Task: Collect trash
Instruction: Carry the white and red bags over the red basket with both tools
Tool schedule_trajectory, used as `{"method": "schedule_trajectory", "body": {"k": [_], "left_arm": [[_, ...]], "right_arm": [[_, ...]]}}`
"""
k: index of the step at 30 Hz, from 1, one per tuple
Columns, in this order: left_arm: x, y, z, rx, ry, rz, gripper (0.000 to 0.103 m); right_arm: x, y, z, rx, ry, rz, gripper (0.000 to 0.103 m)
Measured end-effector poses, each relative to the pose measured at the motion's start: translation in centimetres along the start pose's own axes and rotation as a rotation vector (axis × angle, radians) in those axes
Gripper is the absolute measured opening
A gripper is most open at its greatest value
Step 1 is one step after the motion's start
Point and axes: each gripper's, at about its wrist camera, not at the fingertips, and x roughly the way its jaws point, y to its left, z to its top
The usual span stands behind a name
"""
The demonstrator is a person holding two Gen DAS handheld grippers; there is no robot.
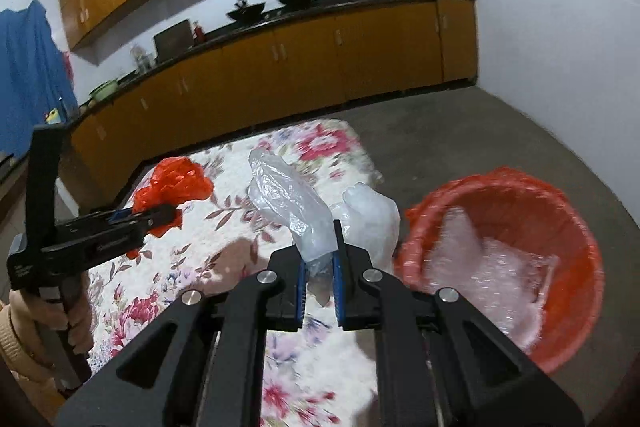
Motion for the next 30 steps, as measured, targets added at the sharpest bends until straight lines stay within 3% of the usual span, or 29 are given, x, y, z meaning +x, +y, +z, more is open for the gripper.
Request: {"method": "schedule_trajectory", "body": {"k": [14, 30], "left_arm": [[-3.7, -9.2, -0.1, 0.128, -0.045, -0.134, 0.039], [-1.9, -16.3, -0.1, 0.2, -0.016, -0.28, 0.039]], "right_arm": [[-5.5, -6.0, 0.0, 0.071, -0.069, -0.149, 0.011], [-7.6, -9.7, -0.1, 0.136, -0.113, -0.225, 0.011]]}}
